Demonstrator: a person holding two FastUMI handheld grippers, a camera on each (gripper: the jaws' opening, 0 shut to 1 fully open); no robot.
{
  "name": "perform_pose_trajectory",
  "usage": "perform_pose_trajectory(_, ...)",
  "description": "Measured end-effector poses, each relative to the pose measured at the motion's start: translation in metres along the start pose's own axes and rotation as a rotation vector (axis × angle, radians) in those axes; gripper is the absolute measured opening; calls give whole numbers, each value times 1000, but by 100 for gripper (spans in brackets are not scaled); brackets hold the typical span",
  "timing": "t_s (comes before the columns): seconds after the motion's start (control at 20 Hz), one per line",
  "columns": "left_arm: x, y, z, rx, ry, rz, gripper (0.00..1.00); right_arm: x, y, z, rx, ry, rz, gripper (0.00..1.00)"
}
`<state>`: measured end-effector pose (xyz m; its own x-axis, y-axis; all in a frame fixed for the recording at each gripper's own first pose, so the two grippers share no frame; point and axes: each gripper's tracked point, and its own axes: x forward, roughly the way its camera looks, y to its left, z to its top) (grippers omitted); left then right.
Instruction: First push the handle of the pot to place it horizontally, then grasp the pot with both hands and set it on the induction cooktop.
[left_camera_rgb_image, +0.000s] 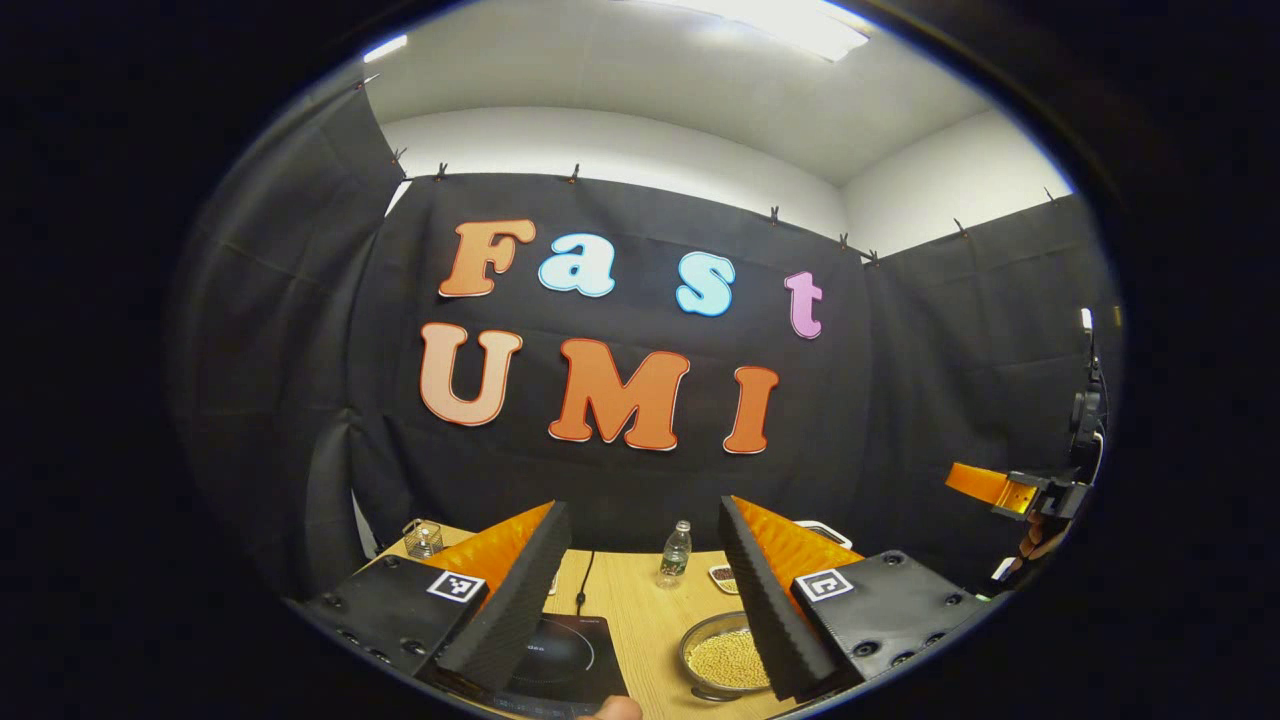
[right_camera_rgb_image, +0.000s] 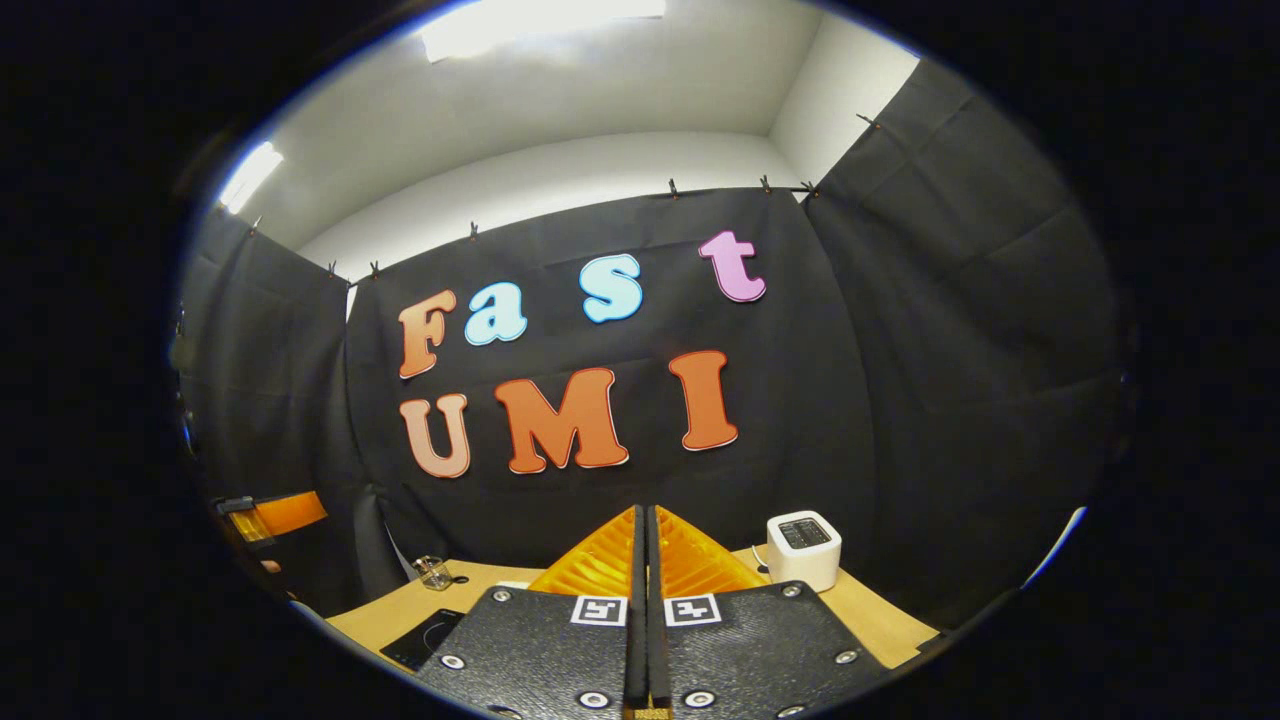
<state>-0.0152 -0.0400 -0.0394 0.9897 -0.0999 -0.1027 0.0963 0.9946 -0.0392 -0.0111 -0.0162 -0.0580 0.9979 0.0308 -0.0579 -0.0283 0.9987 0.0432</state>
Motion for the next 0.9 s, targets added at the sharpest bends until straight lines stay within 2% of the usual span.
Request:
perform_pose_trajectory(0.25, 7, 6, -12, 8, 20, 1, 98, -6, 13, -42, -48, 82, 48, 0)
perform_pose_trajectory(0.9, 3, 26, -28, -3, 44, 22, 97, -23, 26, -151, -89, 277, 115, 0)
